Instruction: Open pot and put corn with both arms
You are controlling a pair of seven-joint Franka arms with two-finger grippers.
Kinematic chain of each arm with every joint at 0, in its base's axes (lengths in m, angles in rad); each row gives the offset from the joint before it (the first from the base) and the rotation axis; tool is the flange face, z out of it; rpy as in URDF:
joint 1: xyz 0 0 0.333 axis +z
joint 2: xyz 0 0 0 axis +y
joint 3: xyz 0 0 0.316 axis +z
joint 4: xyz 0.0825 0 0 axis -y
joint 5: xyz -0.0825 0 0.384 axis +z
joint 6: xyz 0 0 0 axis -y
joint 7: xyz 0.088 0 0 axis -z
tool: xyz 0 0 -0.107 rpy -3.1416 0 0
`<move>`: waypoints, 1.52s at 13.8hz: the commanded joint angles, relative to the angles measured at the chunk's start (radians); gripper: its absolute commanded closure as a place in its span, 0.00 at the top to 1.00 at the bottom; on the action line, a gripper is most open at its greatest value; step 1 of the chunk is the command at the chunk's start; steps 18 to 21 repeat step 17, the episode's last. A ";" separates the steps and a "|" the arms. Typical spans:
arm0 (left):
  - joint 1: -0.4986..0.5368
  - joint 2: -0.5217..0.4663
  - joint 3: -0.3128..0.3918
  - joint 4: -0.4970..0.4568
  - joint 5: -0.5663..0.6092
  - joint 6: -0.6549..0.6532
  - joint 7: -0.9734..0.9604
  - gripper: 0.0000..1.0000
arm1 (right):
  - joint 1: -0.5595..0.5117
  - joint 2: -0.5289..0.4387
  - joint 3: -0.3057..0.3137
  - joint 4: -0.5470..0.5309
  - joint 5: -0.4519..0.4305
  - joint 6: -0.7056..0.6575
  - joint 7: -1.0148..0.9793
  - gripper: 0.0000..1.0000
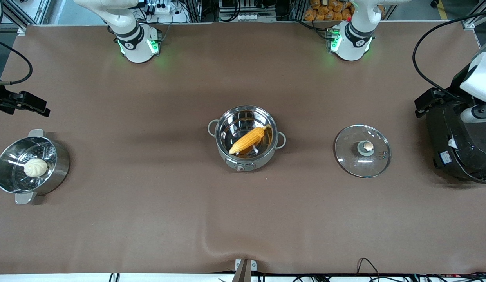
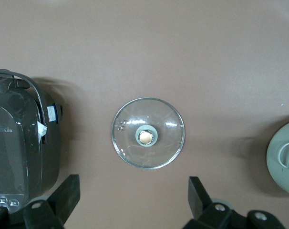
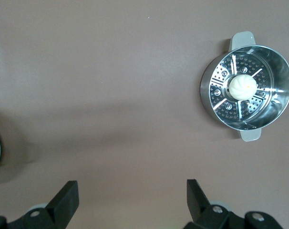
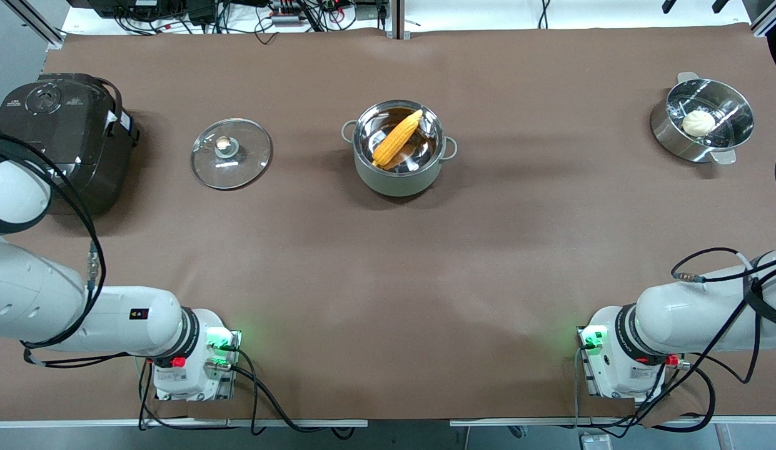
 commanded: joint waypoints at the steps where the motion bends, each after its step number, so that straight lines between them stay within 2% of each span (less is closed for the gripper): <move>1: -0.015 -0.024 0.017 -0.008 -0.017 -0.018 0.024 1.00 | -0.012 0.004 0.009 0.018 0.007 -0.023 -0.005 1.00; 4: -0.020 -0.026 0.022 -0.007 -0.024 -0.024 0.024 1.00 | -0.009 0.000 0.009 0.013 0.009 -0.024 0.003 1.00; 9: -0.021 -0.021 0.032 0.013 -0.029 -0.112 0.035 1.00 | -0.010 -0.005 0.009 0.013 0.009 -0.023 -0.001 1.00; 21: -0.011 -0.018 0.035 0.015 -0.073 -0.115 0.050 1.00 | -0.009 -0.005 0.007 0.005 0.052 -0.016 0.003 1.00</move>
